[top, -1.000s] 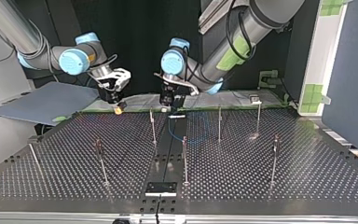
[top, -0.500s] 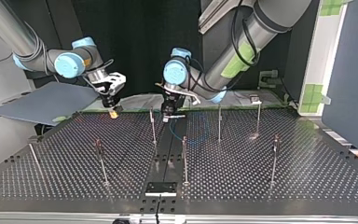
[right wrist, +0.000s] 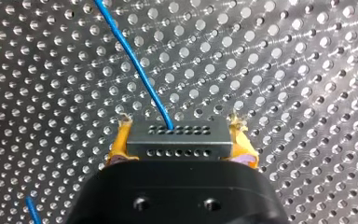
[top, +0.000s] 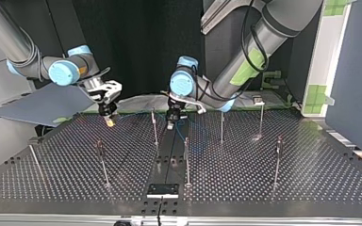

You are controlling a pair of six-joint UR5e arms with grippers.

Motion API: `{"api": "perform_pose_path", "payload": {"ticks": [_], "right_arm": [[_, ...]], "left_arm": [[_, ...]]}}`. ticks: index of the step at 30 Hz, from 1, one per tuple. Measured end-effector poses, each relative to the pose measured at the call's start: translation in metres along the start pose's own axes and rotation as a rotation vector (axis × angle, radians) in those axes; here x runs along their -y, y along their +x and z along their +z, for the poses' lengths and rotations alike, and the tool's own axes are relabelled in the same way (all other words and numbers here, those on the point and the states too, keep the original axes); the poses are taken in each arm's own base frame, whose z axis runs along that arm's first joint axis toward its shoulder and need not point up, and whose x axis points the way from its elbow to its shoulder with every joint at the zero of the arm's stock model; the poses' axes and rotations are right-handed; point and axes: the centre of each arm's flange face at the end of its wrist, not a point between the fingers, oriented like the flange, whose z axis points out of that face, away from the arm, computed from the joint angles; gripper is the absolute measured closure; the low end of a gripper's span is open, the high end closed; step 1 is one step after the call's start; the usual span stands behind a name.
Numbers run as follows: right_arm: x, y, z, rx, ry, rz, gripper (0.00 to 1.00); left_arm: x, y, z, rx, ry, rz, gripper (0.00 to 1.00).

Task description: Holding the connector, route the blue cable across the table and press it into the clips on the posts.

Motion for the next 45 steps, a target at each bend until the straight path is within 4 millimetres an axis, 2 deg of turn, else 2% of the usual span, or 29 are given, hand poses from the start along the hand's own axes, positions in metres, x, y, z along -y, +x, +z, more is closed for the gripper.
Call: {"api": "perform_pose_path", "payload": {"ticks": [11,19,23,29,35,36,37,39,40,42,43,45], "right_arm": [[-0.008,-0.004,0.001,0.007,-0.005,0.001,1.0],[-0.021,-0.01,0.003,0.013,-0.021,0.009,1.0],[-0.027,-0.006,0.005,0.003,-0.027,0.014,1.0],[-0.038,0.004,0.009,-0.015,-0.038,0.018,1.0],[-0.044,0.006,0.009,-0.02,-0.047,0.021,1.0],[-0.045,0.006,0.009,-0.02,-0.047,0.021,1.0],[-0.045,0.007,0.009,-0.02,-0.048,0.021,1.0],[-0.046,0.007,0.009,-0.019,-0.048,0.02,1.0],[-0.046,0.007,0.009,-0.019,-0.048,0.02,1.0],[-0.046,0.006,0.009,-0.018,-0.048,0.019,1.0],[-0.046,0.006,0.009,-0.018,-0.048,0.019,1.0],[-0.046,0.006,0.009,-0.017,-0.047,0.018,1.0]], "left_arm": [[0.004,0.007,-0.006,-0.037,0.003,0.016,1.0],[-0.002,0.026,0.005,-0.054,-0.009,0.025,1.0],[-0.008,0.021,0.014,-0.044,-0.026,0.016,1.0],[-0.013,0.003,0.027,-0.027,-0.043,0.013,1.0],[-0.009,0.001,0.027,-0.046,-0.042,0.02,1.0],[-0.007,0.001,0.026,-0.053,-0.041,0.023,0.95],[-0.006,0.002,0.024,-0.061,-0.04,0.027,0.95],[-0.004,0.004,0.021,-0.079,-0.038,0.038,0.75],[-0.003,0.005,0.02,-0.087,-0.037,0.044,0.75],[0.0,0.005,0.017,-0.105,-0.035,0.055,0.46],[0.002,0.005,0.015,-0.112,-0.034,0.06,0.46],[0.006,0.003,0.011,-0.126,-0.03,0.076,0.17]]}}
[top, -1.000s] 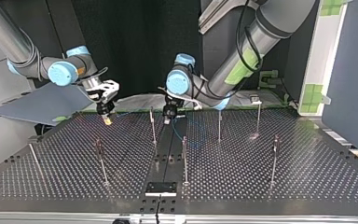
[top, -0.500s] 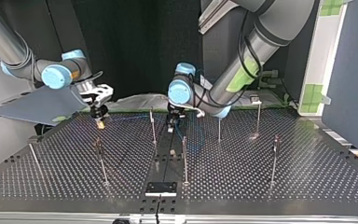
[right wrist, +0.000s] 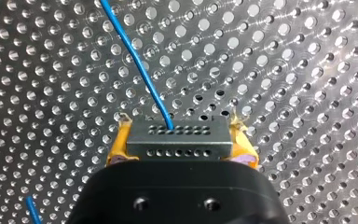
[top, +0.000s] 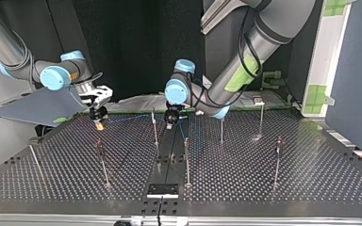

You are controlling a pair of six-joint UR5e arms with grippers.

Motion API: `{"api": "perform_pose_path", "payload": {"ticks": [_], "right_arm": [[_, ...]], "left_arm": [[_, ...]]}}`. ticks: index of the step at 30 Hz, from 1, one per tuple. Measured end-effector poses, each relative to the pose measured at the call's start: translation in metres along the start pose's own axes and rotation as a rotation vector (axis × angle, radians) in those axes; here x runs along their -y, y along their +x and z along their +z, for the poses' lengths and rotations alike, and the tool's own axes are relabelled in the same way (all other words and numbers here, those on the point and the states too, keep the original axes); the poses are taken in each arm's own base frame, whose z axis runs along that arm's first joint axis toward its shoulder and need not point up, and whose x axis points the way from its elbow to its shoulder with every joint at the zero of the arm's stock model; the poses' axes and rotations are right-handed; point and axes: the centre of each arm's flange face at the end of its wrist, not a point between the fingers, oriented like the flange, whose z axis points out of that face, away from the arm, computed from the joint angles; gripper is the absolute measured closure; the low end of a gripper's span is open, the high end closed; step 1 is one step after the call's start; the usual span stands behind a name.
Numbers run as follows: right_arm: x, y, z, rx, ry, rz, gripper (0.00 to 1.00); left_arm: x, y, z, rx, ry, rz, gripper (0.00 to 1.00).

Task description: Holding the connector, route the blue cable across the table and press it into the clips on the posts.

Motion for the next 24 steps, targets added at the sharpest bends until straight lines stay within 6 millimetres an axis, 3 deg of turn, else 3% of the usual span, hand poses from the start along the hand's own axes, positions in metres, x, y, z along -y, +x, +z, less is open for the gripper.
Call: {"api": "perform_pose_path", "payload": {"ticks": [1,3,15,24], "right_arm": [[0.0,0.0,0.0,0.0,0.001,0.0,1.0],[0.0,0.0,0.0,0.001,0.005,-0.002,1.0],[0.001,-0.001,0.0,0.004,0.007,-0.008,1.0],[0.005,-0.002,0.0,0.006,0.013,-0.015,1.0]], "left_arm": [[0.002,-0.001,-0.002,-0.005,0.002,0.007,0.17],[0.004,-0.004,-0.005,-0.013,0.004,0.02,0.0],[0.023,-0.03,-0.047,-0.032,-0.025,0.067,0.0],[0.04,-0.018,-0.073,-0.062,-0.013,0.105,0.0]]}}
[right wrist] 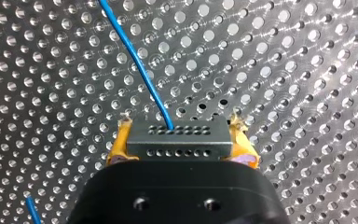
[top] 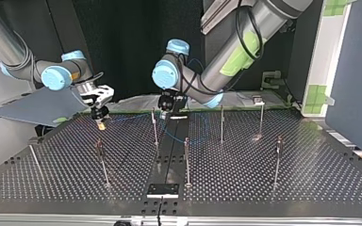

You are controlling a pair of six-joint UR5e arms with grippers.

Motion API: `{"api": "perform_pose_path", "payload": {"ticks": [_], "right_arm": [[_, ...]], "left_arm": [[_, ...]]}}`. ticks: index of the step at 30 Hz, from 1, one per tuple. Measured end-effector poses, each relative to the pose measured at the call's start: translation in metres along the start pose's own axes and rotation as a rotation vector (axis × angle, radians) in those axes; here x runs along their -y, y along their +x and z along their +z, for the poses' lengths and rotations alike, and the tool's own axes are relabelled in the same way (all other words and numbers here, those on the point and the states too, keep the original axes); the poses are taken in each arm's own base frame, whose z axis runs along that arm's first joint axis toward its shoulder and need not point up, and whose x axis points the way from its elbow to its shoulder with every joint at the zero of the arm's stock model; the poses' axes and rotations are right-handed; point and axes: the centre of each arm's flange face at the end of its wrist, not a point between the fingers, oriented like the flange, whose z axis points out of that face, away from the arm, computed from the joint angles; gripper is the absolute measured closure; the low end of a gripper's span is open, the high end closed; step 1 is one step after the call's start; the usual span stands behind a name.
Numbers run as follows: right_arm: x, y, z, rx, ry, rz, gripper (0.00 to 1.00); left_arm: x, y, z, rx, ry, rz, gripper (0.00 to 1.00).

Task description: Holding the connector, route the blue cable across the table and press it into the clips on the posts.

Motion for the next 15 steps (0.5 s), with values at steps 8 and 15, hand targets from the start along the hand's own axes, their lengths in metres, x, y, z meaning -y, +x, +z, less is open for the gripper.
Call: {"api": "perform_pose_path", "payload": {"ticks": [8,15], "right_arm": [[0.001,0.0,0.0,0.001,0.003,-0.003,1.0],[0.0,0.0,0.0,-0.001,0.003,-0.004,1.0]], "left_arm": [[0.026,0.006,-0.018,-0.004,0.042,0.005,0.0],[0.058,-0.011,-0.042,0.057,0.063,-0.046,0.0]]}}
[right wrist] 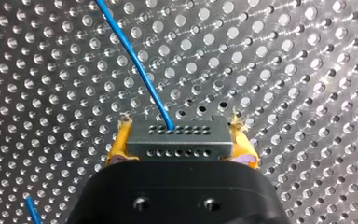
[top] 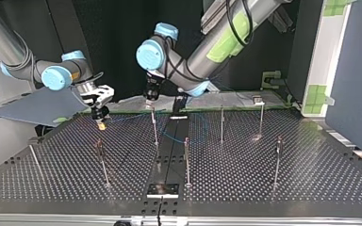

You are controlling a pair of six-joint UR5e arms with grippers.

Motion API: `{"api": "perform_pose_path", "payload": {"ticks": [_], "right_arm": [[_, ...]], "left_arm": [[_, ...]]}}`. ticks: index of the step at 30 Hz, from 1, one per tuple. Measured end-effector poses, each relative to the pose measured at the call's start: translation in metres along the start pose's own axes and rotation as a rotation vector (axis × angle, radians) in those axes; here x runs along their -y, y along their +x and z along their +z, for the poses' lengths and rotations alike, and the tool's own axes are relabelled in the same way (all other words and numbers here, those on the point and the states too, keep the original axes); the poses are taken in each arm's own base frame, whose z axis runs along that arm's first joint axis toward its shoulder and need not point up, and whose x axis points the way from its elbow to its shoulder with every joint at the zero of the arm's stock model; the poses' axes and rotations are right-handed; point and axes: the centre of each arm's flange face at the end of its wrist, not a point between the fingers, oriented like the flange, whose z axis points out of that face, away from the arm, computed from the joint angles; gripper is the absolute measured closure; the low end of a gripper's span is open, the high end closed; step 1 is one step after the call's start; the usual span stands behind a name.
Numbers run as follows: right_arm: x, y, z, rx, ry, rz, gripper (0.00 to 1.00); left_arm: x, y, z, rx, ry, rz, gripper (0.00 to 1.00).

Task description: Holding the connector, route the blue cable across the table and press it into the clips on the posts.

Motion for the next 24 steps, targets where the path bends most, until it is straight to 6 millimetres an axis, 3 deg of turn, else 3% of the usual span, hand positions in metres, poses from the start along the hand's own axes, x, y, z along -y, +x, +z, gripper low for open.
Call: {"api": "perform_pose_path", "payload": {"ticks": [5,12,24], "right_arm": [[0.0,0.007,-0.001,0.004,0.015,-0.006,1.0],[0.013,0.029,-0.012,0.011,0.037,-0.025,1.0],[0.015,0.039,-0.031,0.013,0.032,-0.03,1.0]], "left_arm": [[0.022,-0.002,-0.01,0.041,0.006,-0.035,0.0],[0.05,0.014,-0.015,0.072,0.01,-0.051,0.0],[0.075,0.04,0.005,0.076,-0.054,-0.067,0.0]]}}
